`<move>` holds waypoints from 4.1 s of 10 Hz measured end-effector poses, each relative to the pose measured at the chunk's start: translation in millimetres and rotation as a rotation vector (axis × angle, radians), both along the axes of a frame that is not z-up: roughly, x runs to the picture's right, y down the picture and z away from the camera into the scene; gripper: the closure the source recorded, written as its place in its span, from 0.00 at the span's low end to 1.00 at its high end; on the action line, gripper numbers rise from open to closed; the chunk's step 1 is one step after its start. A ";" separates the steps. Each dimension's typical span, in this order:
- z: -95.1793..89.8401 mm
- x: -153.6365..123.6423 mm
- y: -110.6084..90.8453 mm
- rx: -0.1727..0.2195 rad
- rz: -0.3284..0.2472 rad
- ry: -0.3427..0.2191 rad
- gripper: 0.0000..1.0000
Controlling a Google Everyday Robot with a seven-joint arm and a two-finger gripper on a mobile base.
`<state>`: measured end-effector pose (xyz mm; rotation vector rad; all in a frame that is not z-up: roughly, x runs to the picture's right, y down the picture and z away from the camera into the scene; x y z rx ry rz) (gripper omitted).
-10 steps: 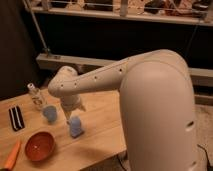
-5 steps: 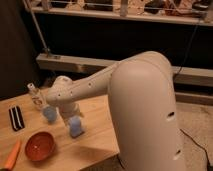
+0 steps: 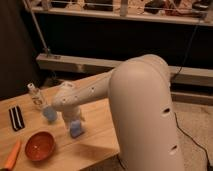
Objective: Wipe the white sponge on the table
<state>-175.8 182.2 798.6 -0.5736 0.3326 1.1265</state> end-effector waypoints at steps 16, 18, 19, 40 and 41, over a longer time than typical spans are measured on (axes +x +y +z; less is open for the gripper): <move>22.4 -13.3 13.1 -0.014 -0.055 0.065 0.35; 22.9 -15.0 14.5 -0.021 -0.055 0.060 0.36; 23.2 -15.8 15.0 -0.023 -0.055 0.057 0.38; 60.1 -71.2 -39.7 0.024 -0.154 0.017 1.00; 64.6 -70.0 -53.0 0.033 -0.151 0.020 1.00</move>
